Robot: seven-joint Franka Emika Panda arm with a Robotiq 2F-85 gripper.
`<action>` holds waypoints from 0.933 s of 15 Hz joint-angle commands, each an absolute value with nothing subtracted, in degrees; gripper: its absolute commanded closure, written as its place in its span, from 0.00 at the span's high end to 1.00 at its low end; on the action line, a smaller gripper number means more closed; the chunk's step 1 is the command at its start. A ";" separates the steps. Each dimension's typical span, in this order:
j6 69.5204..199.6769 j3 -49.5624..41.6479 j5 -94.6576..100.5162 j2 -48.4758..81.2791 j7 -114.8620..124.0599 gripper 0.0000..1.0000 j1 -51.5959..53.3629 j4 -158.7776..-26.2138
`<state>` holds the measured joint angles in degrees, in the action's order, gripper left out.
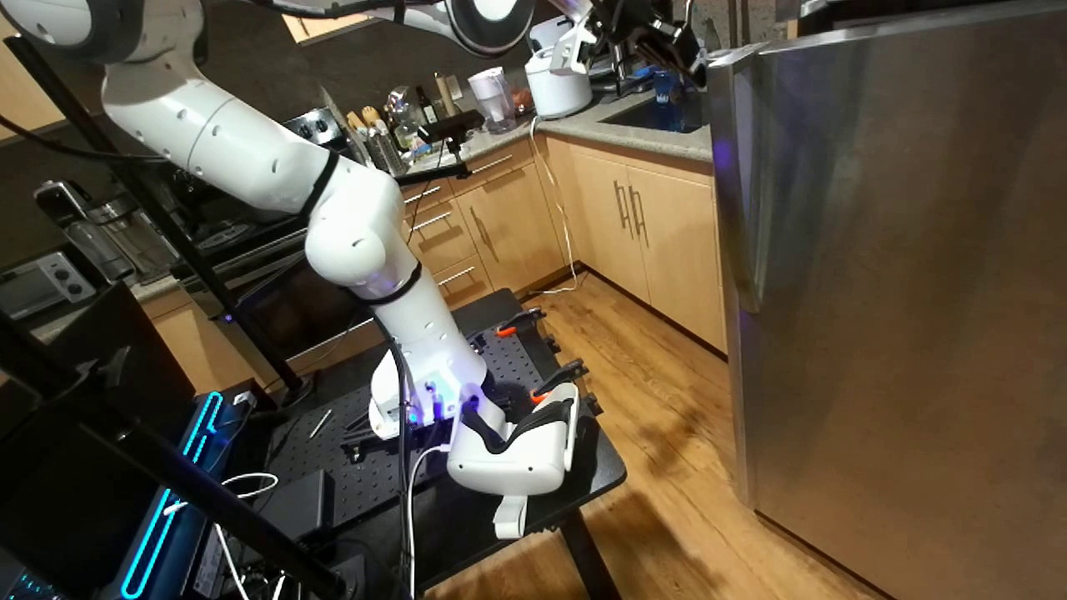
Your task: Close the bottom fridge door
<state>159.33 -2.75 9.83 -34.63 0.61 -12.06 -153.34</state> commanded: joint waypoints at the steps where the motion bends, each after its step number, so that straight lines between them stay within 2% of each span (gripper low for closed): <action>1: 159.24 -1.53 9.20 -31.80 2.59 0.00 -12.71 -150.11; 7: 157.91 -0.03 9.67 -28.55 4.97 0.00 -13.02 -146.63; 14: 150.67 -0.93 7.17 -20.37 7.39 0.00 -10.69 -140.36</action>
<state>153.60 -0.73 8.75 -25.36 6.08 -11.28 -144.73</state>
